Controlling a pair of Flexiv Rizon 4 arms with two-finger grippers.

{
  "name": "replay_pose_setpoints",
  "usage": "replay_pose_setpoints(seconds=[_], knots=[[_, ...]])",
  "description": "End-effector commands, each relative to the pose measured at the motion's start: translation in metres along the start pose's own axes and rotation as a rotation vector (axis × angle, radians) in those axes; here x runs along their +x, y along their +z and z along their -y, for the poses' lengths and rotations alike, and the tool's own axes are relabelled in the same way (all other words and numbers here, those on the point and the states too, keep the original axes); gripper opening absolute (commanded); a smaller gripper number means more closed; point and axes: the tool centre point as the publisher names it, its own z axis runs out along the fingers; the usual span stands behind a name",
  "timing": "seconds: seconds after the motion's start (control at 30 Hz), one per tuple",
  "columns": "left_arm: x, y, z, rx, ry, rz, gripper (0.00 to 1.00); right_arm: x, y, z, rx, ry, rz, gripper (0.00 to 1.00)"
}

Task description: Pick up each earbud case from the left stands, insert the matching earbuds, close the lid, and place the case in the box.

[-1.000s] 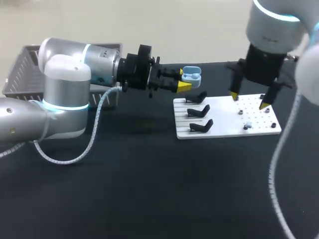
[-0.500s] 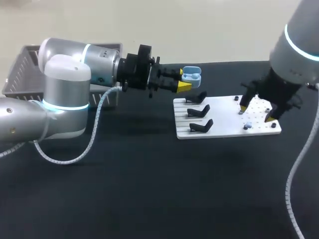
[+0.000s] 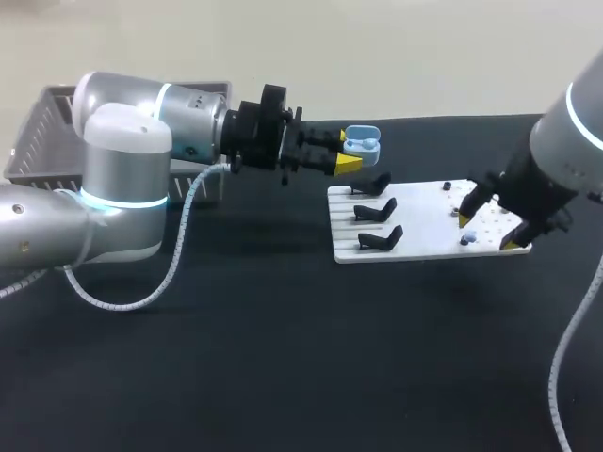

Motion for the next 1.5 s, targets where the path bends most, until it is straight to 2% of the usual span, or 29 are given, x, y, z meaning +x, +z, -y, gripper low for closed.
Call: replay_pose_setpoints(seconds=[0.03,0.13,0.27,0.53,1.0,1.5], knots=[[0.0,0.0,0.0,-0.001,0.001,0.0,0.0,-0.003,0.014,0.001,0.004,-0.004,-0.013,0.61],[0.0,0.0,0.0,-0.001,0.001,0.0,0.0,-0.004,0.018,0.001,0.0,-0.007,-0.02,0.5],[0.0,0.0,0.0,-0.001,0.001,0.0,0.0,-0.005,0.021,-0.001,-0.01,-0.008,-0.017,0.46],[0.0,0.0,0.0,-0.001,0.001,0.0,0.0,-0.009,0.024,-0.005,-0.012,-0.022,-0.011,0.45],[0.0,0.0,0.0,-0.001,0.001,0.0,0.0,-0.013,0.032,-0.006,0.003,-0.003,-0.021,0.34],[0.0,0.0,0.0,-0.001,0.001,0.0,0.0,-0.015,0.037,-0.003,0.019,0.027,-0.036,0.29]])
